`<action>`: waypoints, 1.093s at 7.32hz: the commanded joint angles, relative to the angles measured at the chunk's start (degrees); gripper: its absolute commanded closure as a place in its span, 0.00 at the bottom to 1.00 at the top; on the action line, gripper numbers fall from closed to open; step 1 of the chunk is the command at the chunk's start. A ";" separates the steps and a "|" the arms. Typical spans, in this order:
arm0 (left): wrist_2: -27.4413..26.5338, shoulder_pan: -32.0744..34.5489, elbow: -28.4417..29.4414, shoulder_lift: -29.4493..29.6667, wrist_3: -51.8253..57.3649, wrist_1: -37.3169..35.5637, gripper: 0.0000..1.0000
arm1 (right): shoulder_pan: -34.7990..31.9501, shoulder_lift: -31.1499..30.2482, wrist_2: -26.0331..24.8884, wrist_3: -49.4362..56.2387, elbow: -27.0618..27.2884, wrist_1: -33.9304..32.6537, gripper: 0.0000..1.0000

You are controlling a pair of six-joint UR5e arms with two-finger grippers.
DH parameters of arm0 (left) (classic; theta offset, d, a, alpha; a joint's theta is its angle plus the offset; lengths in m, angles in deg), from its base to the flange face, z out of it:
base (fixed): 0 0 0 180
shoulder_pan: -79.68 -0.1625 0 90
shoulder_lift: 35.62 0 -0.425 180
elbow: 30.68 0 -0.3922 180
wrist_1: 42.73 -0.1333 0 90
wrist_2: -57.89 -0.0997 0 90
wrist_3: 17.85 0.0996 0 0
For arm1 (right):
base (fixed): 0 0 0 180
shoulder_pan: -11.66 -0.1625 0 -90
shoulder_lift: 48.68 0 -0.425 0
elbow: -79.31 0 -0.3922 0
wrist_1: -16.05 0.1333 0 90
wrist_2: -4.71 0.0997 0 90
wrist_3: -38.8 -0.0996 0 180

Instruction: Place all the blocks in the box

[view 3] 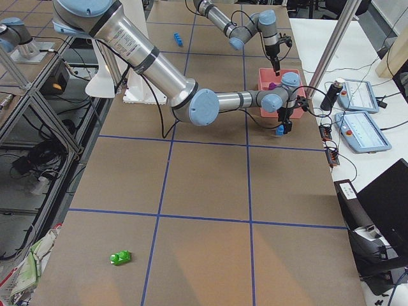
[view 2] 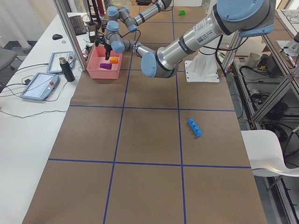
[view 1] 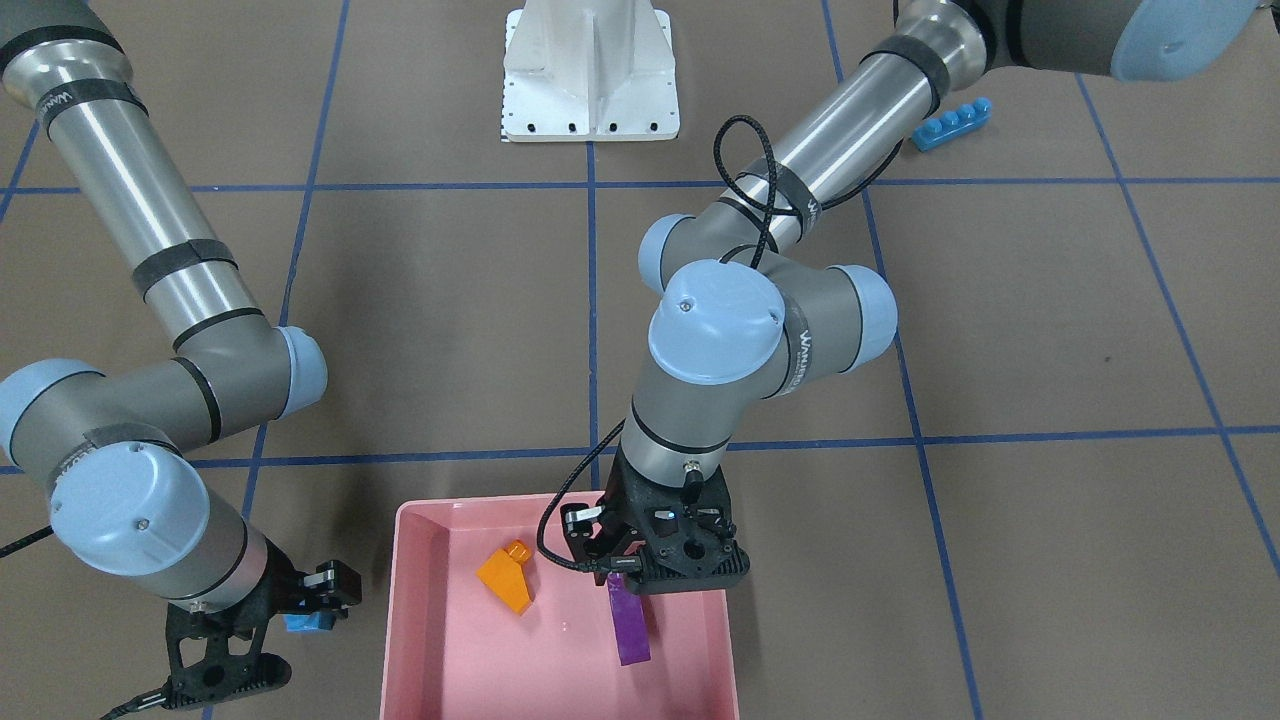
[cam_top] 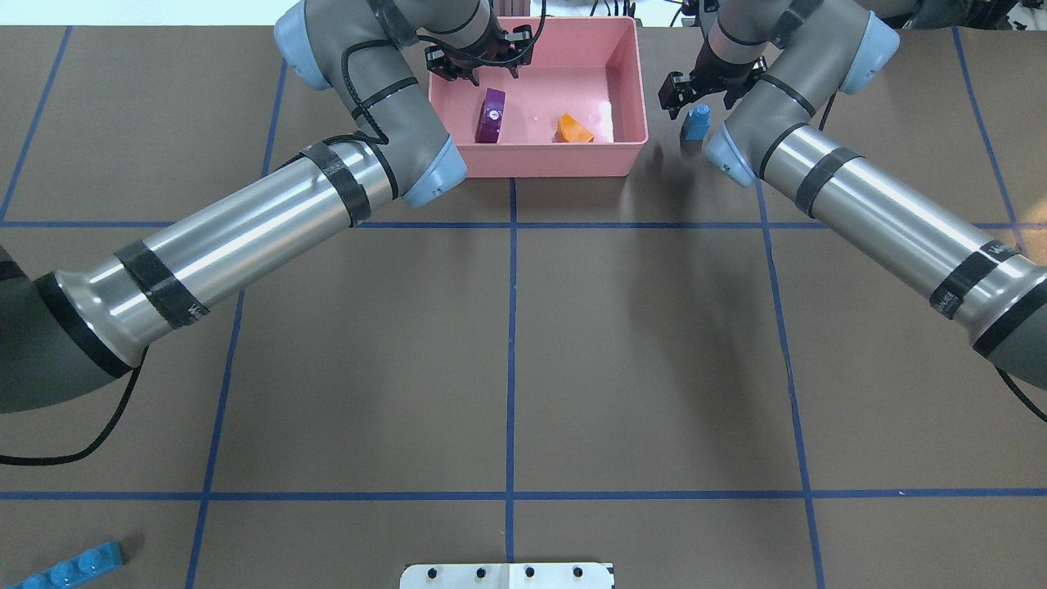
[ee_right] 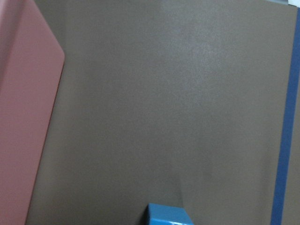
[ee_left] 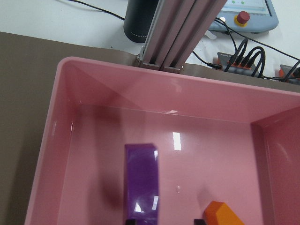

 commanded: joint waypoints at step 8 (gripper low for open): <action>1.46 0.91 -6.15 -2.09 0.14 -1.03 0.00 | -2.03 0.05 2.55 -0.53 1.28 -0.16 1.00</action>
